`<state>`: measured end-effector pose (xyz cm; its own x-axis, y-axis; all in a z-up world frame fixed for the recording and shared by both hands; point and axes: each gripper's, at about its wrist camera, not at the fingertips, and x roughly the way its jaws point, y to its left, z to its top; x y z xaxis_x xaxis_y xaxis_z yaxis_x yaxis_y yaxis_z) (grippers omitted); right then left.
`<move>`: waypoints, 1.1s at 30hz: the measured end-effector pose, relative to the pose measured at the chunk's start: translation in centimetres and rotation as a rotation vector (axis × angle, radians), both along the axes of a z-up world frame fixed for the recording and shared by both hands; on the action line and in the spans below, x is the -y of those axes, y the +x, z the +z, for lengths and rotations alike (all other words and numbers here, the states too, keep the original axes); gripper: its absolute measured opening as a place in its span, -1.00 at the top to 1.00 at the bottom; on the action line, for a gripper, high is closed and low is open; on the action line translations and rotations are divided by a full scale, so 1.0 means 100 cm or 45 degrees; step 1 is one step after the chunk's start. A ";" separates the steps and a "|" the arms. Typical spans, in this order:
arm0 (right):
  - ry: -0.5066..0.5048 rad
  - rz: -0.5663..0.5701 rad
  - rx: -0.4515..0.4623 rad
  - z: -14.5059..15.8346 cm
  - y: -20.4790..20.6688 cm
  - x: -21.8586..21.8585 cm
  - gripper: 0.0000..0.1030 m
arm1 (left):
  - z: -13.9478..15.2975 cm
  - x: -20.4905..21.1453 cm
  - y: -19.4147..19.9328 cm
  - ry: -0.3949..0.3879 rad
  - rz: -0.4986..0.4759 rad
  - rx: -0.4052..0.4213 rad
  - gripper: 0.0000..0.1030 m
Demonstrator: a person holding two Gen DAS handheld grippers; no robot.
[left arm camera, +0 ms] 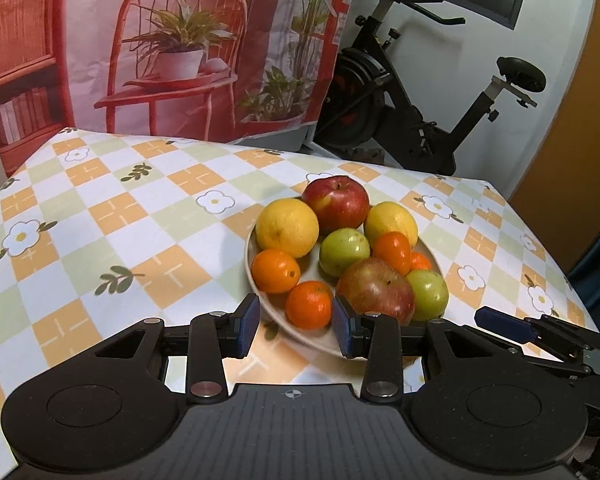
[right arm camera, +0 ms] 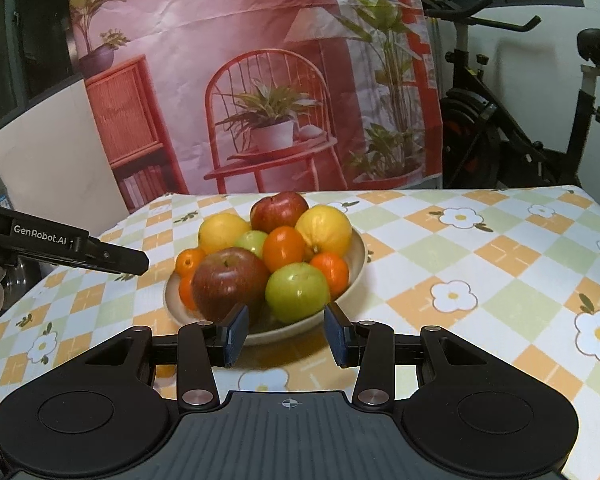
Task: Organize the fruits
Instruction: 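Raise the open left tool away from the plate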
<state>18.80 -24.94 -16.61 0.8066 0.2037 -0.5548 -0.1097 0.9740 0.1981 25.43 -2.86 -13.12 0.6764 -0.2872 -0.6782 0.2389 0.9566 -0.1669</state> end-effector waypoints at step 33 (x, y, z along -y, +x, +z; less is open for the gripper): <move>-0.004 0.152 -0.065 -0.001 -0.019 -0.051 0.24 | -0.008 -0.033 -0.040 0.062 0.079 0.029 0.19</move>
<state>16.93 -19.86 -16.68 0.7474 0.2951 -0.5952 -0.2150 0.9552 0.2035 21.43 0.48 -13.91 0.7075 -0.2111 -0.6745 0.1817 0.9766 -0.1150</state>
